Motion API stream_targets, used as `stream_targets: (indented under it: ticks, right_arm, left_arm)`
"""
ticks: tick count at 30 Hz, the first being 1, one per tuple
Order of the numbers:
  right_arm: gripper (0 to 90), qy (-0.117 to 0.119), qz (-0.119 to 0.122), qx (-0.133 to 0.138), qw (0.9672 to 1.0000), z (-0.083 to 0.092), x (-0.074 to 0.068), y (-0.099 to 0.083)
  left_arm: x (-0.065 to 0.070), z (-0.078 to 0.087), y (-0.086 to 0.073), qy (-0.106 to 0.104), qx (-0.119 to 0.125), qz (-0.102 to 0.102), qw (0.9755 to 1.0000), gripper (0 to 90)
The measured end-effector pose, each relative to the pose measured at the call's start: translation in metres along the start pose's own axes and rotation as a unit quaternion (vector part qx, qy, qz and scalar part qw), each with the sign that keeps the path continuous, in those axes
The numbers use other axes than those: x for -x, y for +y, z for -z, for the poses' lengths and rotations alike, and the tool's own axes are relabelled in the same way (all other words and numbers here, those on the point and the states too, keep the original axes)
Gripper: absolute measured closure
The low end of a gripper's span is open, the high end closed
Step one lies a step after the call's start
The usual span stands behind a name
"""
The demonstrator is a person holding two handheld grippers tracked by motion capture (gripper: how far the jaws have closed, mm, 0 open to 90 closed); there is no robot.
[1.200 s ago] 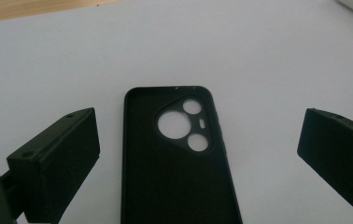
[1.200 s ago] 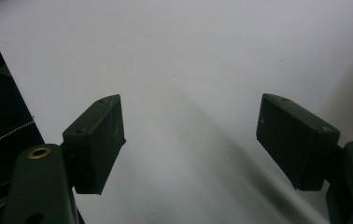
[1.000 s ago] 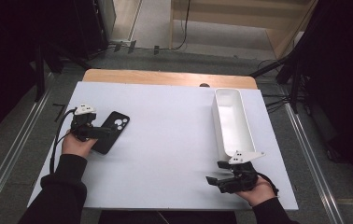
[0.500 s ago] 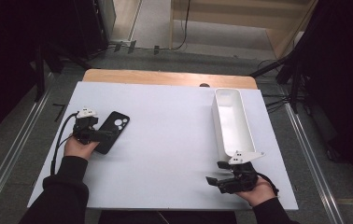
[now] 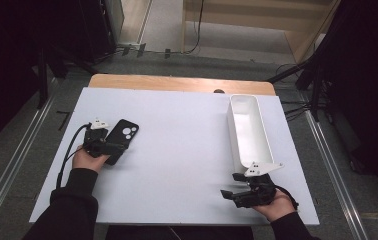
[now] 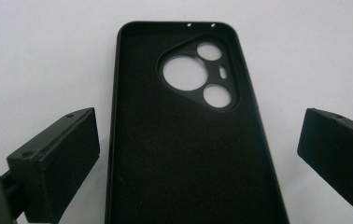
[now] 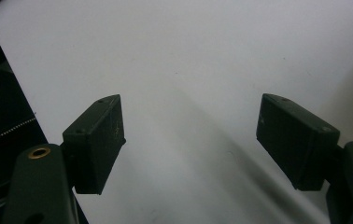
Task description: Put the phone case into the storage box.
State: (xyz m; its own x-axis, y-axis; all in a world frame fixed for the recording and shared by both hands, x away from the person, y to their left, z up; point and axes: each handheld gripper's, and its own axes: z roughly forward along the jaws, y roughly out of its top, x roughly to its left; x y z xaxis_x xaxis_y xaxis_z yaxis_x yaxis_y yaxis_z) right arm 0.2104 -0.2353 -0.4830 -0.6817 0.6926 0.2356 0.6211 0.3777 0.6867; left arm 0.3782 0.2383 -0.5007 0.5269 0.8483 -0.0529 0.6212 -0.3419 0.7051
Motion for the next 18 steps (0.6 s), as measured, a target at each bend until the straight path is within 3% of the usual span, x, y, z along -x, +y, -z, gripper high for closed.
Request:
stream_targets:
  ticks: [8,11,18]
  right_arm:
    - [21.8,0.001,-0.001,-0.002,1.0000,-0.0004,-0.0006,-0.0001]
    - [21.8,0.001,0.000,-0.001,1.0000,-0.0004,-0.0008,-0.0001]
    - [21.8,0.001,0.005,-0.004,1.0000,-0.0006,-0.0014,-0.0003]
  left_arm:
    - [0.0023,-0.0046,-0.0022,0.014,-0.015,-0.010,0.9997,0.0]
    - [0.0065,-0.0069,-0.0018,0.044,-0.024,-0.022,0.9985,0.0]
    - [0.0072,-0.0074,-0.0020,0.048,-0.024,-0.023,0.9983,0.0]
